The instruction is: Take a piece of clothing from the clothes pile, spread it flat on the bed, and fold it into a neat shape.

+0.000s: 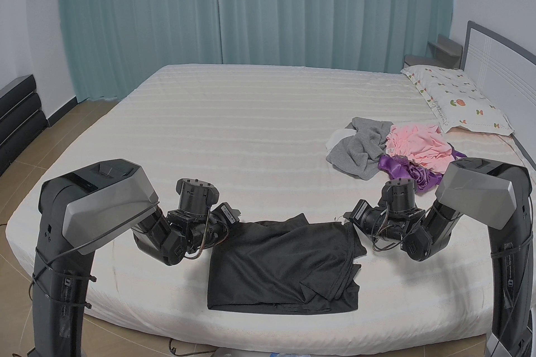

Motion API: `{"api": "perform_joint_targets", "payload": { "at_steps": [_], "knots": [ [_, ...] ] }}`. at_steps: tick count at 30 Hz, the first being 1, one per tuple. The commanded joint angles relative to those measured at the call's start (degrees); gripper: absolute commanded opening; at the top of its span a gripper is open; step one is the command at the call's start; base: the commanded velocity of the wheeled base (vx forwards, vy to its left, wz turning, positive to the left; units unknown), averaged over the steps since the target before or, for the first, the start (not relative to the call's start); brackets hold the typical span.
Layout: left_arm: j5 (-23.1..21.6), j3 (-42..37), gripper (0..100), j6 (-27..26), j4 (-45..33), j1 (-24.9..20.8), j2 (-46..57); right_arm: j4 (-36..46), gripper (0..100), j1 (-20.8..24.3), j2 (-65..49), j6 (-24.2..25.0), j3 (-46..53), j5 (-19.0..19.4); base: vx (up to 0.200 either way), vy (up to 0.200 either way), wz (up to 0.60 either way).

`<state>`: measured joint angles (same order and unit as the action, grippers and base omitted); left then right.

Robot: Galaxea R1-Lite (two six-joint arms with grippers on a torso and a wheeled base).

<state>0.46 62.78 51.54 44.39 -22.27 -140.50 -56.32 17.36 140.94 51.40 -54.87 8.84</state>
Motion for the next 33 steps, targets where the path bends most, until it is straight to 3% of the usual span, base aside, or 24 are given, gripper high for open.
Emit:
{"api": "perform_joint_targets", "payload": {
  "at_steps": [1, 17, 26, 27, 33],
  "knots": [
    [1.3, -0.5, 0, 0.0, -0.1, -0.1, -0.3, -0.1, 0, 0.0, 0.0, 0.0, 0.1, 0.0, 0.0, 0.0, 0.0],
    [7.2, -3.6, 0, 0.5, -0.1, 1.8, 0.4, -2.6, 0, -0.5, -0.3, 0.1, 0.6, 0.0, 0.0, 0.0, 0.0],
    [7.2, -4.2, 0, 0.5, -0.2, 2.4, 0.8, -2.5, 0, 0.1, -0.1, 0.1, 1.7, 0.7, 0.0, 0.0, 0.0],
    [7.2, -4.2, 0, 0.5, -0.2, 2.4, 0.8, -2.5, 100, 0.2, 0.1, 0.0, 1.7, 0.7, 0.0, 0.0, 0.0],
    [7.1, -4.2, 0, 0.7, -0.2, 2.4, 0.8, -2.5, 100, 0.7, 0.3, 0.0, 1.8, 0.7, 0.0, 0.0, 0.0]
  ]
}}
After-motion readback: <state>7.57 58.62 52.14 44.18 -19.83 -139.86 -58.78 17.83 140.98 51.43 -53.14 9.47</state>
